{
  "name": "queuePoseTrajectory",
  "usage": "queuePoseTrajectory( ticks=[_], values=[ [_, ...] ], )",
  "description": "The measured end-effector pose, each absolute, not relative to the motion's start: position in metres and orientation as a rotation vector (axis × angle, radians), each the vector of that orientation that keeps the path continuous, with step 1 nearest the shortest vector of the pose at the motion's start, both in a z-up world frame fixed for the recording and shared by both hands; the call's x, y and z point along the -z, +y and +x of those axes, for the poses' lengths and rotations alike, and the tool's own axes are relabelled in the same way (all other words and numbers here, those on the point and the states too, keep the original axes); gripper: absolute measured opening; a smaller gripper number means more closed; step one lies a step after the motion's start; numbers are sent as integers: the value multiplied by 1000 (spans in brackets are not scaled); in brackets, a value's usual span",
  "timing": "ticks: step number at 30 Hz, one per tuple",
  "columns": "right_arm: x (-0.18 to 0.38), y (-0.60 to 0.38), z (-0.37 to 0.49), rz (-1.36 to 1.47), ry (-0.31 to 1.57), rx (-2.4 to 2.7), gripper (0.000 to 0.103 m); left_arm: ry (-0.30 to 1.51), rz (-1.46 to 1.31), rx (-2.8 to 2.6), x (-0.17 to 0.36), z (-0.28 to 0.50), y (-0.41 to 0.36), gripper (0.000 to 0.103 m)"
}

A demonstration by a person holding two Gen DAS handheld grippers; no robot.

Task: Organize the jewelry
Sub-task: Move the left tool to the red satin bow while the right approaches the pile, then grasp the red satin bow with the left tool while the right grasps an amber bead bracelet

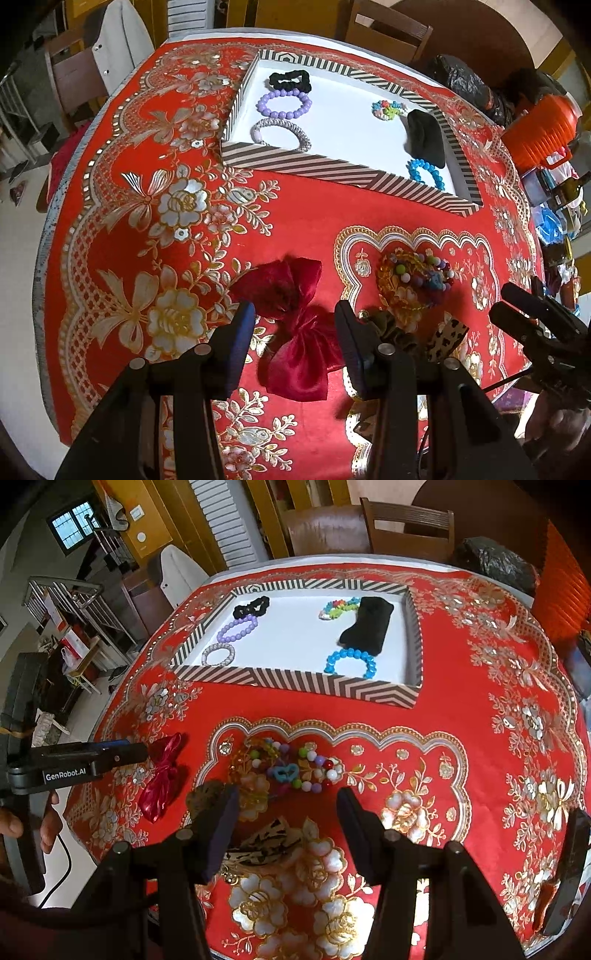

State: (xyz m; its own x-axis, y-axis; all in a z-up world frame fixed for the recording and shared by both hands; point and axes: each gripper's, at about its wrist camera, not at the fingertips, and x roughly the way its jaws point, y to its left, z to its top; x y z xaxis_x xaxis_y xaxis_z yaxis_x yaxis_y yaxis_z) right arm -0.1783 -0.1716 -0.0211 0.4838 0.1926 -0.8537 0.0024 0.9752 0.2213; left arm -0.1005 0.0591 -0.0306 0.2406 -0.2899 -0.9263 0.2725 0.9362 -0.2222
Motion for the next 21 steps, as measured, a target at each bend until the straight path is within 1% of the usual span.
queuePoseTrajectory(
  ticks=[12, 14, 16, 17, 18, 19, 21],
  values=[
    [42, -164, -159, 205, 1073, -191, 57, 1349, -153, 432, 52, -95, 54, 30],
    [46, -160, -154, 176, 1079, -210, 56, 1355, -146, 424, 56, -95, 50, 30],
    [50, -156, -149, 149, 1081, -221, 51, 1362, -137, 419, 60, -95, 47, 30],
    [53, -155, -145, 145, 1086, -228, 50, 1368, -133, 415, 62, -94, 45, 30],
    [56, -154, -143, 147, 1093, -237, 46, 1371, -128, 410, 64, -94, 44, 30],
    [59, -154, -139, 151, 1102, -245, 40, 1373, -124, 407, 65, -94, 43, 30],
    [66, -154, -134, 160, 1121, -251, 34, 1383, -114, 397, 69, -94, 42, 30]
  ],
)
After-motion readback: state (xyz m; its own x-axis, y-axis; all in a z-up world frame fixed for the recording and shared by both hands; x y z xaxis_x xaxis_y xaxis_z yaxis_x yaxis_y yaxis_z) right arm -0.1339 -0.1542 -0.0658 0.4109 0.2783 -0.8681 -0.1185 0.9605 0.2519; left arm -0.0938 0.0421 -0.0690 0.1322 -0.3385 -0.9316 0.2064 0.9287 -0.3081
